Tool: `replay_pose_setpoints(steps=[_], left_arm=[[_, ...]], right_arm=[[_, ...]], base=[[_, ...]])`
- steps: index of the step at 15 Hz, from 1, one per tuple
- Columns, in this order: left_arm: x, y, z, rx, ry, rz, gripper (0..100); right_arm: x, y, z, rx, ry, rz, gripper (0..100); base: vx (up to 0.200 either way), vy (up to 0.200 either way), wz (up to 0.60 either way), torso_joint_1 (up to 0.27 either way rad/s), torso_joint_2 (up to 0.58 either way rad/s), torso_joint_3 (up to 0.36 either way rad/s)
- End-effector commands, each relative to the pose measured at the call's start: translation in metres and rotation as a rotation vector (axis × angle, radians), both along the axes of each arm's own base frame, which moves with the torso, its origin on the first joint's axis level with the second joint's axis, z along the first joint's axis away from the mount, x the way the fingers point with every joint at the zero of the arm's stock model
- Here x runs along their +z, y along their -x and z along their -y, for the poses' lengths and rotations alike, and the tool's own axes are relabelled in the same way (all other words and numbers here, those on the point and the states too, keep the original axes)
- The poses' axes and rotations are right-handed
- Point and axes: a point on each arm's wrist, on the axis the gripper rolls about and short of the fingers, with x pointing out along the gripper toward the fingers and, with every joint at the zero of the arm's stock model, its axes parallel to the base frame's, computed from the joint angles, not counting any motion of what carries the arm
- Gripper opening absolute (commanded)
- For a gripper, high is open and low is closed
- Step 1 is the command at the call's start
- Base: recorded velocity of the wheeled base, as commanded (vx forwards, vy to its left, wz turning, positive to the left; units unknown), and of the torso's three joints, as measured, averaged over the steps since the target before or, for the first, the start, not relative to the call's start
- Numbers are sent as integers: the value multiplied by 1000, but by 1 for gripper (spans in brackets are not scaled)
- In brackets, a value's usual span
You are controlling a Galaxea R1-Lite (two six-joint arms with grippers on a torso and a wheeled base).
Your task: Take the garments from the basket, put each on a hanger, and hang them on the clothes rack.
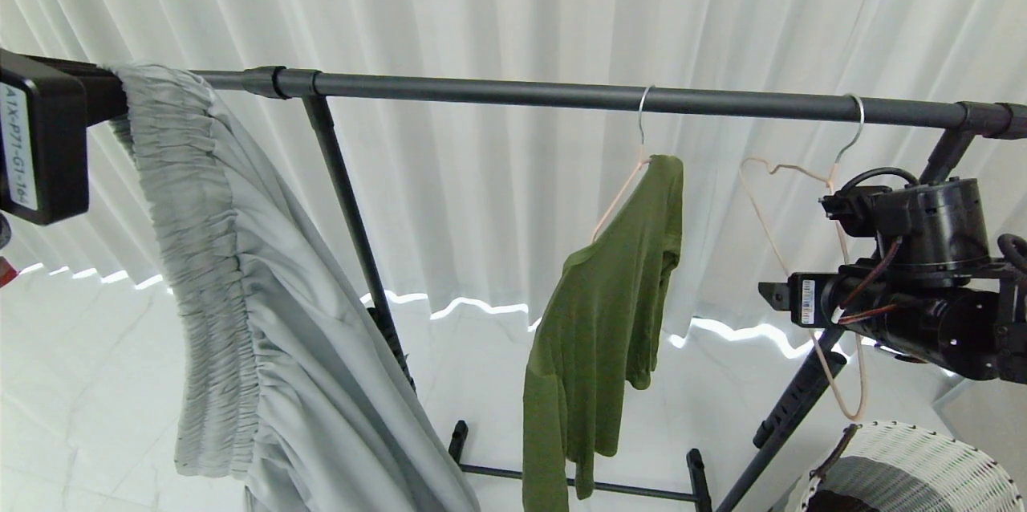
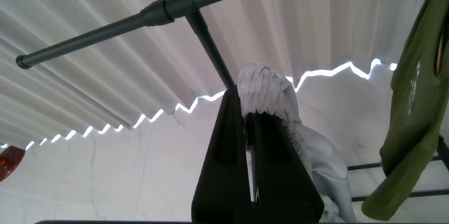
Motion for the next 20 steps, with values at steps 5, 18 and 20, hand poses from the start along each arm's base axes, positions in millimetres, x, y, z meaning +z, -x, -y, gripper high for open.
replay_pose_setpoints(steps=[5, 18, 20], left_arm=[[-1, -1, 1, 0, -4, -3, 0], [0, -2, 2, -4, 13, 10, 0], [-4, -5, 5, -4, 25, 30, 0]], right_arm=[[-3, -4, 7, -29, 5, -11, 0], [29, 19, 12, -6, -41, 101, 0], [36, 29, 15, 0, -48, 117, 0]], base=[[0, 0, 0, 0, 0, 0], [0, 0, 0, 0, 0, 0], [0, 0, 0, 0, 0, 0]])
